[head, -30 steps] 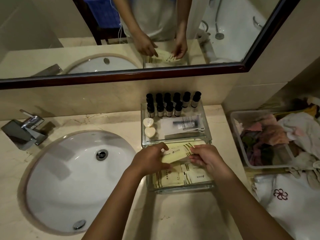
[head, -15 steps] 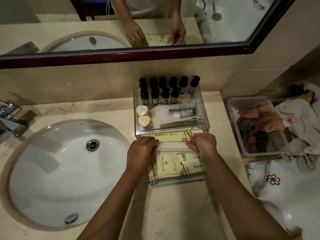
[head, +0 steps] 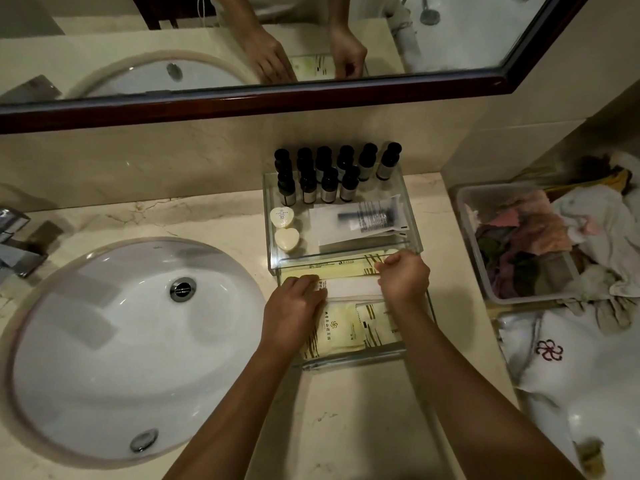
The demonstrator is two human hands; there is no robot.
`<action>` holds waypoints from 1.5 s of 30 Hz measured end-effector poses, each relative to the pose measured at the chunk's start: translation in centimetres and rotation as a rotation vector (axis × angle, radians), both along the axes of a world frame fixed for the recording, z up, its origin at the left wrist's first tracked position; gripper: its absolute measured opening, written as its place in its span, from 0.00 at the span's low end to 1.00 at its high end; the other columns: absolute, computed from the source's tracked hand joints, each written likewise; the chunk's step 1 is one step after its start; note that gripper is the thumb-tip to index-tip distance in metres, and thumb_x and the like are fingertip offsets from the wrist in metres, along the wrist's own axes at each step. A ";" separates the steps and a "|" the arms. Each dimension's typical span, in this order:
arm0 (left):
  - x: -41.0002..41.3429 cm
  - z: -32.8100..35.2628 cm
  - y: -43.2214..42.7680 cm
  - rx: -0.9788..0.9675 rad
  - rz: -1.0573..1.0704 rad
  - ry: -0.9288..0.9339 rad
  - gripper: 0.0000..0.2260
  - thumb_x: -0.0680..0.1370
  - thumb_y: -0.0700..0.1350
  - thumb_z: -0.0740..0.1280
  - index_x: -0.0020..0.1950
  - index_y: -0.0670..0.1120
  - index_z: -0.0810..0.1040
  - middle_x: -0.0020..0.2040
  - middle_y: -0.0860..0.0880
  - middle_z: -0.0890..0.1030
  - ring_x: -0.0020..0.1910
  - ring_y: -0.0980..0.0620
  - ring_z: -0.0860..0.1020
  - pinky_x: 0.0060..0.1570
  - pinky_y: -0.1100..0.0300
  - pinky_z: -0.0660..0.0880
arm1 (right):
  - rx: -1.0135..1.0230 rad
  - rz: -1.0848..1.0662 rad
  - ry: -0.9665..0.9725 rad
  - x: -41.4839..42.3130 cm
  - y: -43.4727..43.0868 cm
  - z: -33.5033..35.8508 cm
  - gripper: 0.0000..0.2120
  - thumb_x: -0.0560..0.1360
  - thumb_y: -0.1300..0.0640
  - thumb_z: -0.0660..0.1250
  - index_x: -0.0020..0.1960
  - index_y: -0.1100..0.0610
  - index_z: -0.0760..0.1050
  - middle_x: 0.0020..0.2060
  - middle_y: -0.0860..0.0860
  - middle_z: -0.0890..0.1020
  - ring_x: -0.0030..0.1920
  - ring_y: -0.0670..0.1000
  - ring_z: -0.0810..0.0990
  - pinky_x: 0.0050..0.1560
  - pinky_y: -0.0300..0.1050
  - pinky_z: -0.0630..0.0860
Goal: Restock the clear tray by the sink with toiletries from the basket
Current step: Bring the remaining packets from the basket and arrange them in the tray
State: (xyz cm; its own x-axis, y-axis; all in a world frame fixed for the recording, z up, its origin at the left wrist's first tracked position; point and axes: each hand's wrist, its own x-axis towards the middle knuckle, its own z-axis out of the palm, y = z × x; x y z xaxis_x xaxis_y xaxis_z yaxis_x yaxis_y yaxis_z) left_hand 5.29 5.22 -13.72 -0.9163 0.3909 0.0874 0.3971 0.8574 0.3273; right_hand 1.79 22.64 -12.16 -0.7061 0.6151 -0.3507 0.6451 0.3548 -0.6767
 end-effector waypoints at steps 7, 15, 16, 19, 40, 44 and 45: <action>-0.1 -0.4 0.9 0.007 0.042 0.026 0.14 0.62 0.36 0.77 0.46 0.43 0.82 0.37 0.47 0.80 0.31 0.47 0.76 0.28 0.60 0.72 | 0.258 0.139 -0.024 1.0 -0.3 0.2 0.07 0.74 0.58 0.69 0.44 0.62 0.75 0.43 0.57 0.82 0.41 0.54 0.77 0.38 0.40 0.67; -0.2 0.4 1.5 -0.154 0.070 0.020 0.13 0.57 0.42 0.80 0.39 0.46 0.82 0.35 0.48 0.78 0.33 0.48 0.76 0.30 0.60 0.71 | 0.568 0.717 0.362 4.6 -1.2 -2.2 0.07 0.69 0.65 0.68 0.45 0.61 0.82 0.39 0.55 0.83 0.41 0.57 0.79 0.41 0.46 0.76; -0.2 0.3 1.4 -0.167 0.060 0.038 0.12 0.58 0.42 0.79 0.38 0.45 0.82 0.35 0.48 0.79 0.33 0.48 0.76 0.30 0.60 0.71 | 0.575 0.736 0.364 4.8 -1.2 -2.3 0.08 0.71 0.63 0.65 0.46 0.61 0.82 0.40 0.55 0.83 0.42 0.57 0.80 0.44 0.47 0.76; -0.1 -0.2 1.1 -0.158 0.019 0.098 0.07 0.60 0.39 0.77 0.35 0.45 0.82 0.35 0.49 0.79 0.33 0.48 0.77 0.31 0.59 0.72 | 0.566 0.788 0.326 5.0 -1.0 -2.2 0.16 0.73 0.55 0.59 0.48 0.60 0.82 0.43 0.54 0.83 0.45 0.56 0.81 0.49 0.47 0.76; 1.0 1.1 -0.3 -0.266 0.054 -0.292 0.35 0.73 0.60 0.33 0.76 0.49 0.58 0.75 0.48 0.64 0.74 0.49 0.60 0.73 0.51 0.51 | 0.541 1.027 0.372 4.5 0.6 -2.8 0.15 0.62 0.70 0.72 0.49 0.61 0.81 0.47 0.55 0.84 0.50 0.58 0.81 0.51 0.52 0.78; 1.9 0.6 0.3 -0.283 0.030 -0.388 0.39 0.69 0.64 0.28 0.77 0.50 0.42 0.78 0.50 0.45 0.77 0.51 0.44 0.73 0.53 0.37 | 0.575 0.999 0.330 5.2 0.9 -3.1 0.19 0.74 0.53 0.59 0.59 0.61 0.78 0.58 0.58 0.80 0.60 0.59 0.78 0.62 0.61 0.71; 2.1 0.5 0.4 -0.294 0.025 -0.395 0.39 0.69 0.66 0.27 0.77 0.50 0.39 0.78 0.51 0.42 0.77 0.51 0.42 0.72 0.52 0.36 | 0.598 0.998 0.297 5.5 0.9 -3.3 0.21 0.76 0.50 0.57 0.62 0.61 0.76 0.61 0.59 0.78 0.63 0.59 0.76 0.65 0.61 0.67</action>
